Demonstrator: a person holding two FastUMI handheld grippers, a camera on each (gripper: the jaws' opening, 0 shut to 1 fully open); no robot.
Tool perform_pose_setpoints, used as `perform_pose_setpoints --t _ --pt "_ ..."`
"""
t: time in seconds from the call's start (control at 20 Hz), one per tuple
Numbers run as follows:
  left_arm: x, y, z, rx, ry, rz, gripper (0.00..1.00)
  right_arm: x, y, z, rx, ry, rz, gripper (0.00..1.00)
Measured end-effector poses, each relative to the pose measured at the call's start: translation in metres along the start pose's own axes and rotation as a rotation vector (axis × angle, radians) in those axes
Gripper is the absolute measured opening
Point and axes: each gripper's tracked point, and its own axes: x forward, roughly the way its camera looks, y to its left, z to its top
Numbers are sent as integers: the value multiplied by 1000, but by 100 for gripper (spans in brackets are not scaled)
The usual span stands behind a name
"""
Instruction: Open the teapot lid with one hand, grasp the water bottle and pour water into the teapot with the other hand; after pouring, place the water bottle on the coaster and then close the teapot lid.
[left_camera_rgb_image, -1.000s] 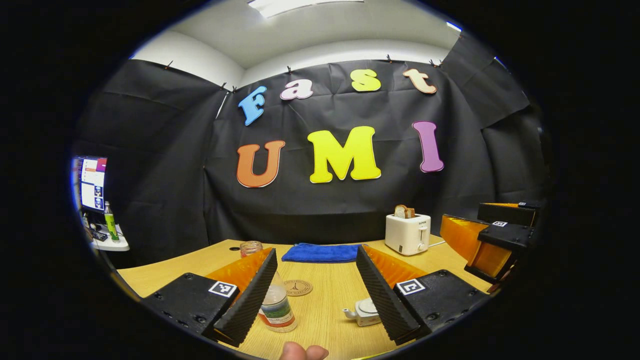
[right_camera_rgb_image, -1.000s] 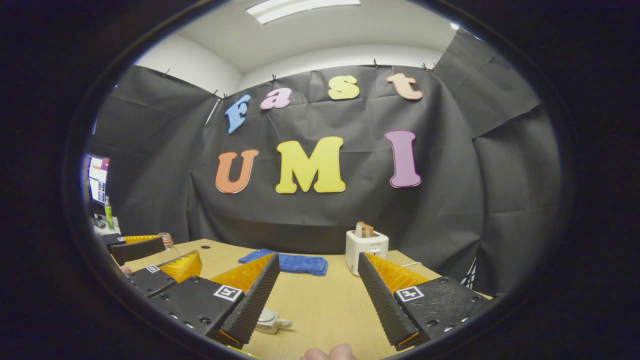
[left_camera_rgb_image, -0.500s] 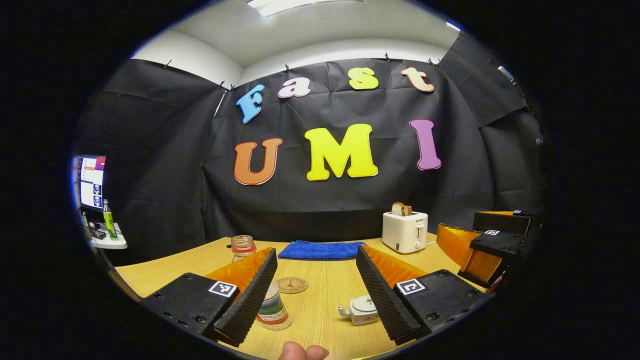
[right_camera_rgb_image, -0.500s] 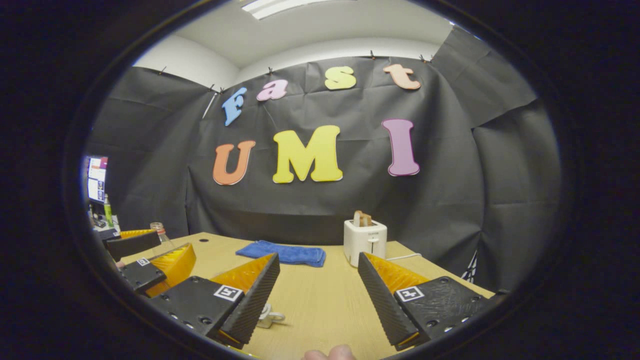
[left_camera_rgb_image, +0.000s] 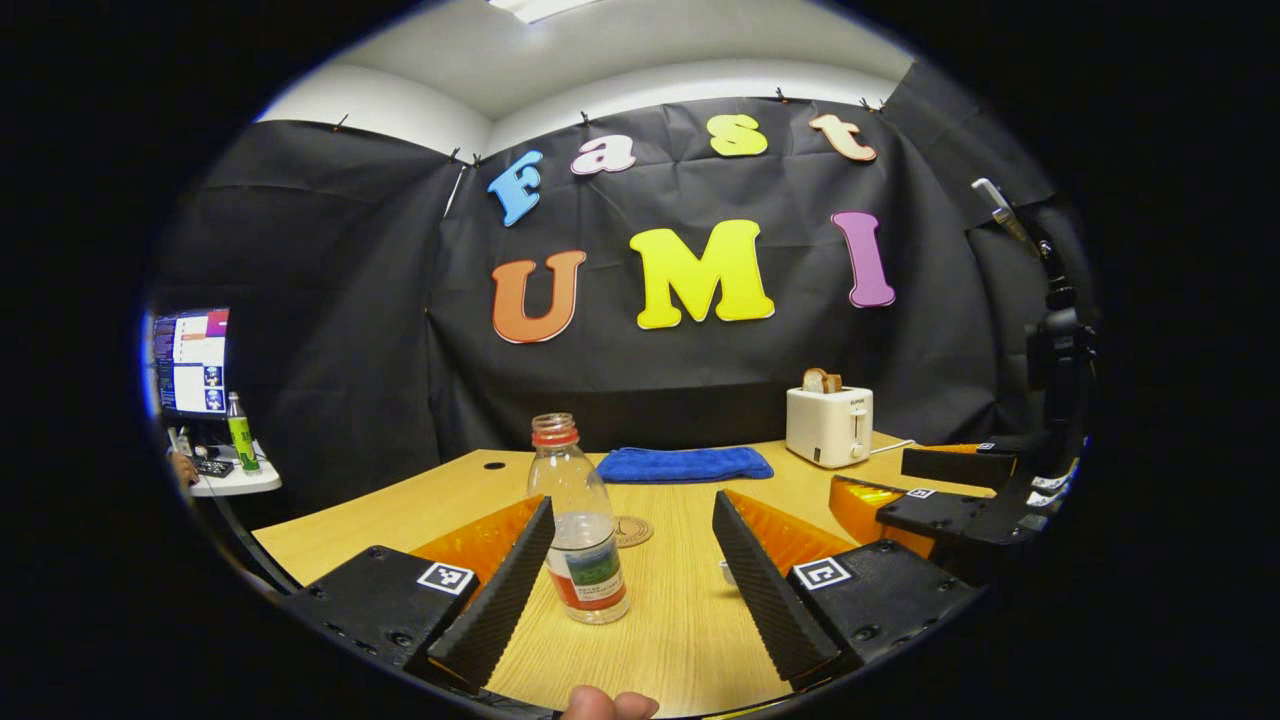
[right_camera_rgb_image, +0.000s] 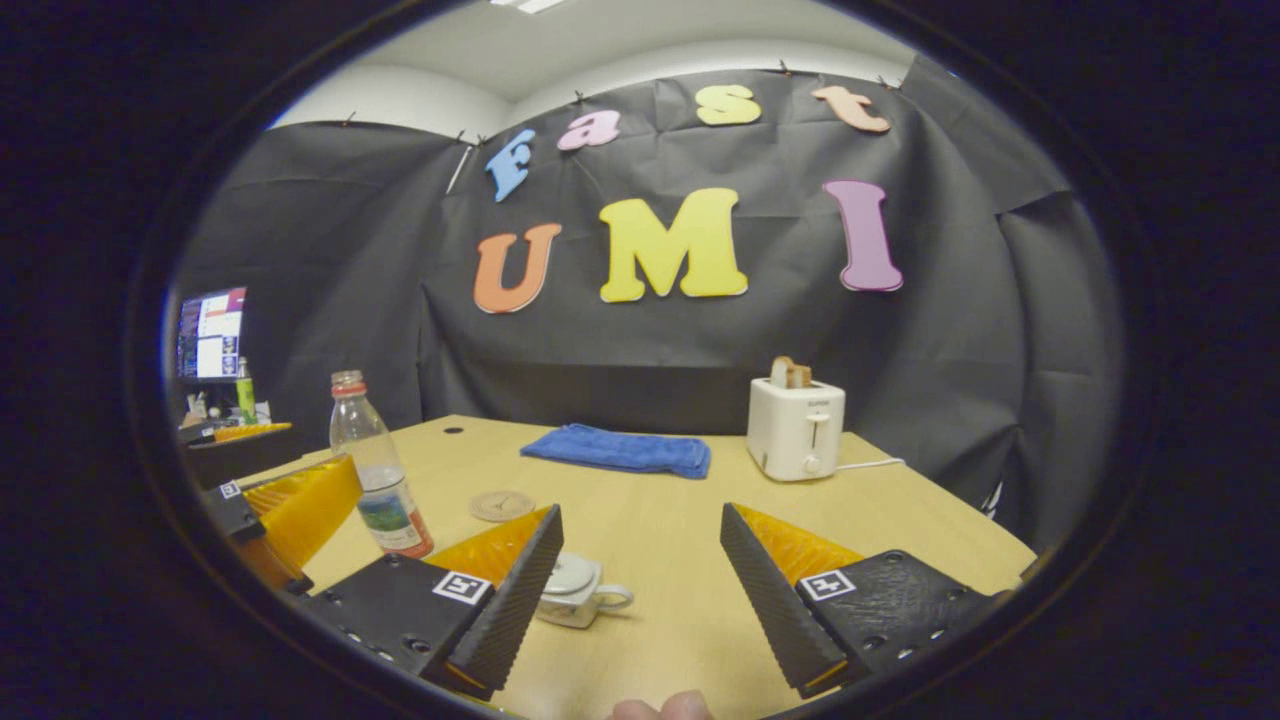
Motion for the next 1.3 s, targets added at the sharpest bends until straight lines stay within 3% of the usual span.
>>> perform_pose_setpoints --t 0.1,0.35,0.7,0.8,0.85,0.9,1.0,1.05,1.15,1.2,1.25,1.3 --pt "-2 5 -8 -12 29 -1 100 9 14 -8 -27 20 28 93" --pt "-7 29 -18 -48 48 31 100 33 32 -25 -67 49 38 97" --pt "-5 42 -19 -71 55 43 100 58 41 -45 -33 94 35 96" --pt "-4 44 -20 -72 59 49 100 61 45 -47 -32 101 43 78" --pt "-3 45 -22 -73 63 51 100 63 49 -47 -33 102 56 63" --pt "-3 47 -22 -74 64 54 100 62 50 -47 -40 100 59 60" --pt "-2 48 -23 -75 68 57 100 64 48 -45 -59 90 33 39" --pt "-2 48 -25 -75 71 58 100 64 46 -44 -60 89 28 18" --pt "-2 51 -26 -76 74 60 100 66 48 -49 -62 98 32 8" --pt "-2 51 -26 -79 74 58 100 68 52 -45 -68 103 44 8" --pt "-1 51 -26 -81 74 58 100 72 50 -50 -80 95 48 0" --pt "-1 51 -26 -82 76 57 100 67 51 -49 -105 93 44 2"
